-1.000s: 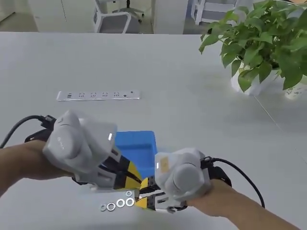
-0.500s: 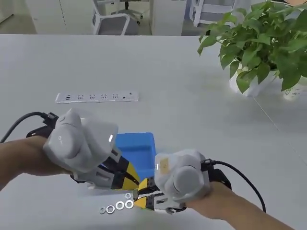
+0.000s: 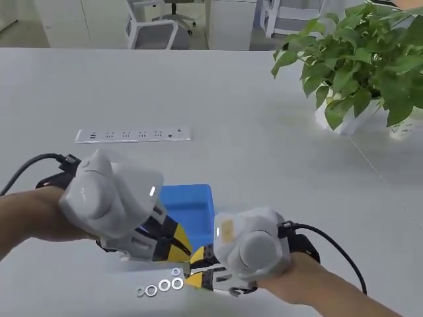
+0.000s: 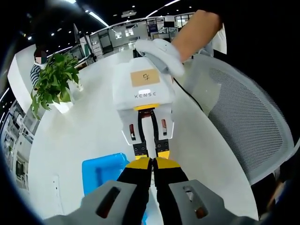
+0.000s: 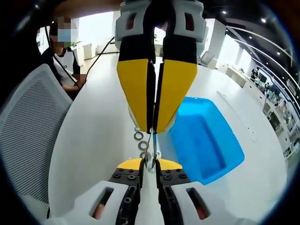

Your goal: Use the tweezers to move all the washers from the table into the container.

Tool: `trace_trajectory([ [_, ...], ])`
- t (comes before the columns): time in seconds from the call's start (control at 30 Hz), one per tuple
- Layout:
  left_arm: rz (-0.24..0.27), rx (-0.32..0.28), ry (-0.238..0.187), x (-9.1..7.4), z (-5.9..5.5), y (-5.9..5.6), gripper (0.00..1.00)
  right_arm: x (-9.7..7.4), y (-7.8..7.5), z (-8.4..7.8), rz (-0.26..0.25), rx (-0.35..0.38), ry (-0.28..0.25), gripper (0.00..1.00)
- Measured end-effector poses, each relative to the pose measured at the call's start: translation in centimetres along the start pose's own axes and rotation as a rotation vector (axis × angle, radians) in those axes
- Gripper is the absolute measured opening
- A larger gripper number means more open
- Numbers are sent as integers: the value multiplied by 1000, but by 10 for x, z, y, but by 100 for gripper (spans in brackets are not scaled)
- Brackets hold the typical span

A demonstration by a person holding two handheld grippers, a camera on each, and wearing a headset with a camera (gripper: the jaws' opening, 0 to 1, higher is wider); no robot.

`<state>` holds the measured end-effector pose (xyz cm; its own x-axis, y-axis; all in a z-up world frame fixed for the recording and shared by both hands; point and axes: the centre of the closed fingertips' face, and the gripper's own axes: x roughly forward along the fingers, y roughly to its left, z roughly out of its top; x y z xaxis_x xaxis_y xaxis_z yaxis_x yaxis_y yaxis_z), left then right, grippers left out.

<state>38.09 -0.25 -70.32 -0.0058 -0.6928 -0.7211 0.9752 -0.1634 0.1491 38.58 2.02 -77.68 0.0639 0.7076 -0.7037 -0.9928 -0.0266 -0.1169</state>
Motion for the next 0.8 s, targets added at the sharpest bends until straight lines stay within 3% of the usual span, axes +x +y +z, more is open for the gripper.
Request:
trace_trajectory([
  [0.43,0,-32,-6,1,0,5,6,-4,1,-7,-4,10,10,15],
  [0.8,1,-85,-20,5,4,9,6,-2,-5,0,-4,30,3,14],
])
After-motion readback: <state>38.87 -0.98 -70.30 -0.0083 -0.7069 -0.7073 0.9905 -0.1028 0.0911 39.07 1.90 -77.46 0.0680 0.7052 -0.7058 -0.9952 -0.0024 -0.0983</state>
